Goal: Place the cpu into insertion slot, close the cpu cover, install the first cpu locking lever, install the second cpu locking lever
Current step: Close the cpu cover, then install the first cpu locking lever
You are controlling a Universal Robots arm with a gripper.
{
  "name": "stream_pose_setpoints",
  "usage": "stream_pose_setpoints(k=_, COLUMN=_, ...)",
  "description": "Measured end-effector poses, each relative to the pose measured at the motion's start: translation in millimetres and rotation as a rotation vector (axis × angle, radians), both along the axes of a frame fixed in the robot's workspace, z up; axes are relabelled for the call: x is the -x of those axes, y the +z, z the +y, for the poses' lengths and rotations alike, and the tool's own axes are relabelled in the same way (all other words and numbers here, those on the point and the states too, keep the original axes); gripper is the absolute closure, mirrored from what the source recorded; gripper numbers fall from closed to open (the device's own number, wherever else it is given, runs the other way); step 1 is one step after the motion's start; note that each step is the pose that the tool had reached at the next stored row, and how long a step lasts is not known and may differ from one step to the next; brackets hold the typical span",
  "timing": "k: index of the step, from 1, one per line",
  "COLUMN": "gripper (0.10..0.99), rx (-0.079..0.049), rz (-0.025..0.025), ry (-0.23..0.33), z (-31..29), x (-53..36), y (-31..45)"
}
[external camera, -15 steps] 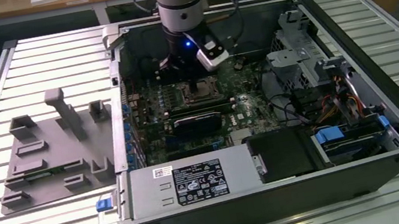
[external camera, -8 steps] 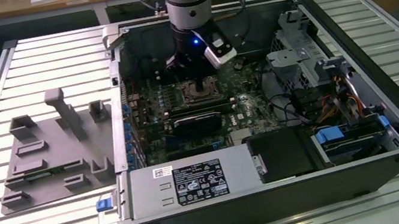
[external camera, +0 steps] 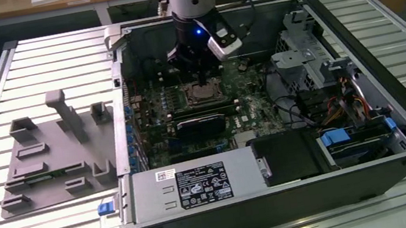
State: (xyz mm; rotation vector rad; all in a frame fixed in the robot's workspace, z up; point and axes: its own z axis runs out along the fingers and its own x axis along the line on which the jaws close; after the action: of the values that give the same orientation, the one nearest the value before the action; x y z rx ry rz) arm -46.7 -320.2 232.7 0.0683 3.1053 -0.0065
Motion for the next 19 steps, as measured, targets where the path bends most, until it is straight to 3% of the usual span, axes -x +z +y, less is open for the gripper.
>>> stream_pose_setpoints(k=6, gripper=0.984, rx=0.000, rz=0.0000, ry=0.000, z=0.0, x=0.0, y=11.3)
stream_pose_setpoints(k=19, gripper=0.984, rx=0.000, rz=0.0000, ry=0.000, z=0.0, x=0.0, y=11.7)
